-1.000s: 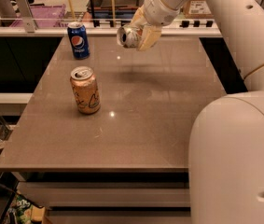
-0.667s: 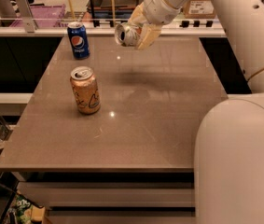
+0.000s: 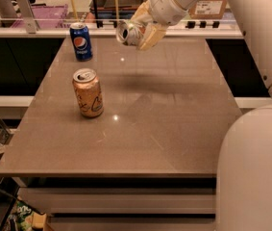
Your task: Place 7up can upright
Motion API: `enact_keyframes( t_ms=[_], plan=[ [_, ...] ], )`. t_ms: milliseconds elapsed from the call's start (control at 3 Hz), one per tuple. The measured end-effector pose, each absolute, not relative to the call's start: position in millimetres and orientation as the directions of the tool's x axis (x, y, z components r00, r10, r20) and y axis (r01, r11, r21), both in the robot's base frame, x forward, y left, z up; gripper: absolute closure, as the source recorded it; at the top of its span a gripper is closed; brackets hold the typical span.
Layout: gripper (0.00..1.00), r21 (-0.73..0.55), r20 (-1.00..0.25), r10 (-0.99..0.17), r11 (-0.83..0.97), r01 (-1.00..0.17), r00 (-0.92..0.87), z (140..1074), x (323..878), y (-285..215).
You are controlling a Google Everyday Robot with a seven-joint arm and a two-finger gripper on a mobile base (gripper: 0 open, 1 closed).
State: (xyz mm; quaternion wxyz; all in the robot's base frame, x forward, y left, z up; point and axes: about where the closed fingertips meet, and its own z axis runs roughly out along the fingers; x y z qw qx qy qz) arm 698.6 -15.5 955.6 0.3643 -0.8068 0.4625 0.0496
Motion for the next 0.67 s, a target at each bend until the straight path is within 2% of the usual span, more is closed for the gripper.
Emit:
enact_keyframes(
  t_ms=[667],
  plan=[
    [1.00,-0.529,-0.571,-0.686,-0.113,-0.841,0.451,957.3,690.5,-14.5]
  ],
)
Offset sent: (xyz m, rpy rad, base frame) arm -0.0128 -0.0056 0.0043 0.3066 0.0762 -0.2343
